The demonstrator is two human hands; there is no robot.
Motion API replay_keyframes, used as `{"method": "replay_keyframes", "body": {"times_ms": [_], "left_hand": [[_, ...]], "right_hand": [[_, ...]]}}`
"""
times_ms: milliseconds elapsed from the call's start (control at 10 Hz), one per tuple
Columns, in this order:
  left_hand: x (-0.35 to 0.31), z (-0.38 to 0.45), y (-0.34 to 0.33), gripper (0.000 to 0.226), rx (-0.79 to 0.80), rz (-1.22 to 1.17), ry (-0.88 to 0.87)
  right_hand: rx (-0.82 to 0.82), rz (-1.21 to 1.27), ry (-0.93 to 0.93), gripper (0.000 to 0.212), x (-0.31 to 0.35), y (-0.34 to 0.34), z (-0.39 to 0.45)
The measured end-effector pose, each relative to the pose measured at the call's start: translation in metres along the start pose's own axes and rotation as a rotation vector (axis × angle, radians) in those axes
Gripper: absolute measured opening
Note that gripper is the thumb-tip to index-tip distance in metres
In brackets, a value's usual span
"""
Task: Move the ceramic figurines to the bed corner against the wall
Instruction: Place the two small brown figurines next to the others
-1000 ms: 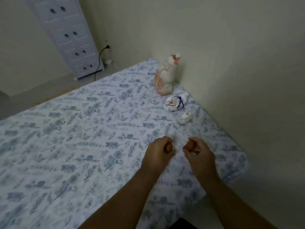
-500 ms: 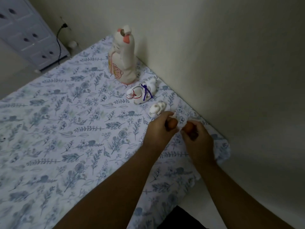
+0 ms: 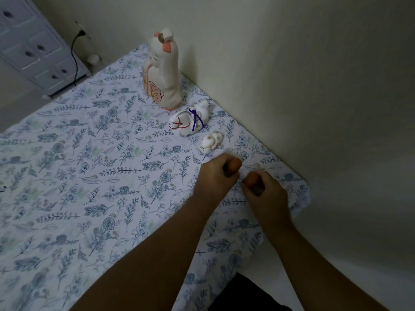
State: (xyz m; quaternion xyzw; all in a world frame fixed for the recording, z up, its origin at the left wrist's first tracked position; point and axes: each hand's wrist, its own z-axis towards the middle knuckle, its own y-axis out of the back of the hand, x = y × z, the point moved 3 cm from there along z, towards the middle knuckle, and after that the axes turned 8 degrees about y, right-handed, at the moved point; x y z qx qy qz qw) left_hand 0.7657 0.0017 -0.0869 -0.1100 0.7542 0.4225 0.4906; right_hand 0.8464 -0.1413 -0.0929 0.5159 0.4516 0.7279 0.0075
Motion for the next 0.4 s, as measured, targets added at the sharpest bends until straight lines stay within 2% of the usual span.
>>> {"method": "replay_keyframes", "body": {"times_ms": [100,200,400], "left_hand": [[-0.001,0.0,0.001,0.061,0.028,-0.006,0.02],[-0.004,-0.001,0.0,0.067,0.05,-0.012,0.02],[-0.008,-0.016,0.012,0.071,0.068,-0.03,0.012]], "right_hand": [[0.001,-0.011,0.038,0.02,0.0,0.001,0.001],[0.006,-0.013,0.079,0.023,-0.002,0.0,0.003],[0.018,0.056,0.053,0.06,0.011,0.008,-0.002]]}}
